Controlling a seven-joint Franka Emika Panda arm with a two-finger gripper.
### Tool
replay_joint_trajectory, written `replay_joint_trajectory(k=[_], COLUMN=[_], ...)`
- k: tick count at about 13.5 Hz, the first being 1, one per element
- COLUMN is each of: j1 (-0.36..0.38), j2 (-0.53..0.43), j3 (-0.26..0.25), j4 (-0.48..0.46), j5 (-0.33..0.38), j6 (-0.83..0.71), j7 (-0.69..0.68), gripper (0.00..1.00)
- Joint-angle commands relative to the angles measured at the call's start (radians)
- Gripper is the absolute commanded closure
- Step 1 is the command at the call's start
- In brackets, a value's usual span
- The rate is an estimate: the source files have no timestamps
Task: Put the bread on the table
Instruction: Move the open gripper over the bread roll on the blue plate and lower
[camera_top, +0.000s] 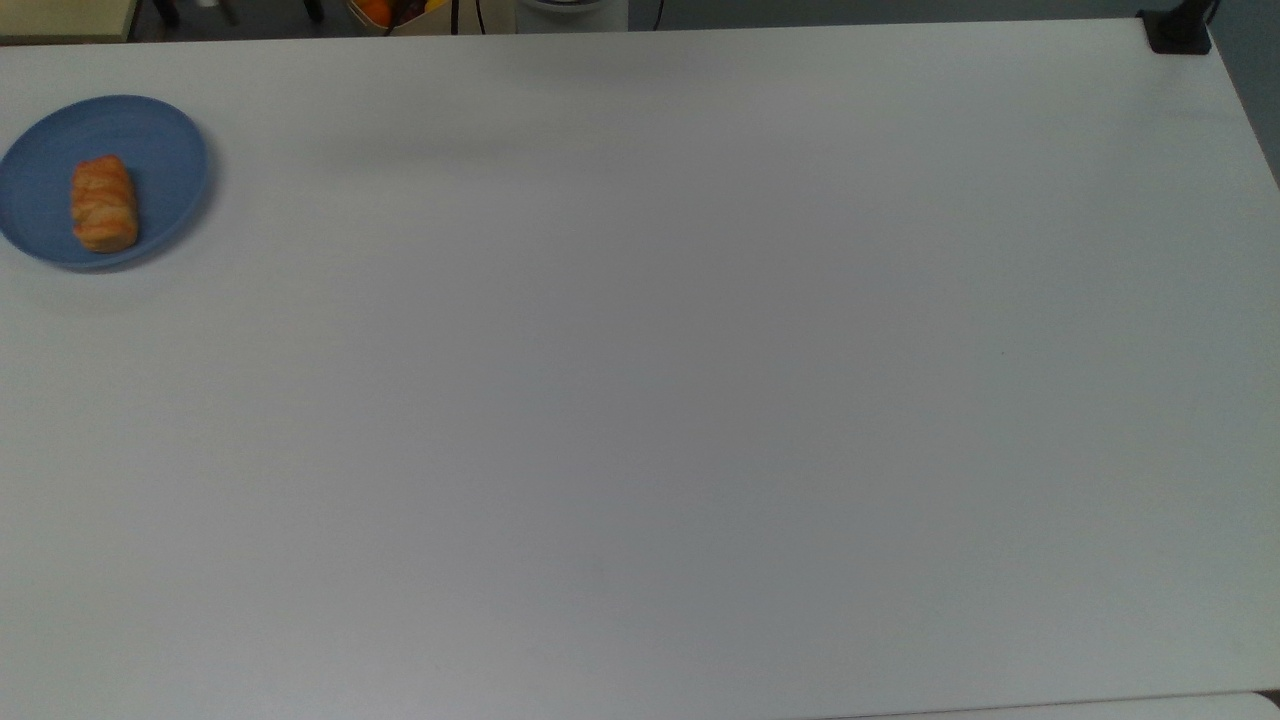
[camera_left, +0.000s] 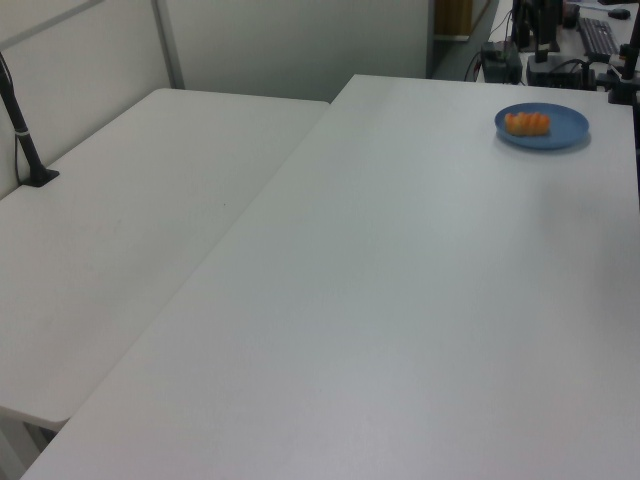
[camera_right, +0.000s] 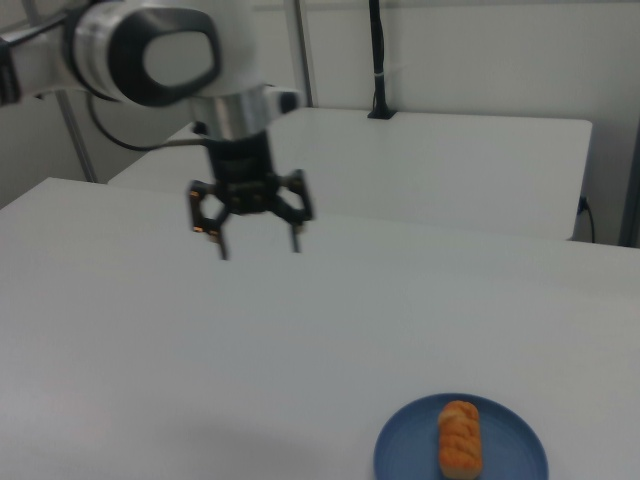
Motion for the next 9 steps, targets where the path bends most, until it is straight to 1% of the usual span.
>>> replay_joint_trajectory(k=[1,3,4,7,9], j1=[-0.027,-0.047,-0.07,-0.112,-0.133], j2=[0.06,0.107,0.138,0.195,0.238], j3=[-0.099,-0.134,-0.149,-0.159,-0.16], j4=[-0.007,-0.01,-0.015,-0.047,-0.061], j5=[0.011,0.014,0.034,0.071,0.074], j6=[0.135,0.218,0.279,0.377,0.45], j7=[-0.083,-0.091,-0.091,-0.086,-0.083], gripper=[0.0,0.0,0.0,0.0,0.0])
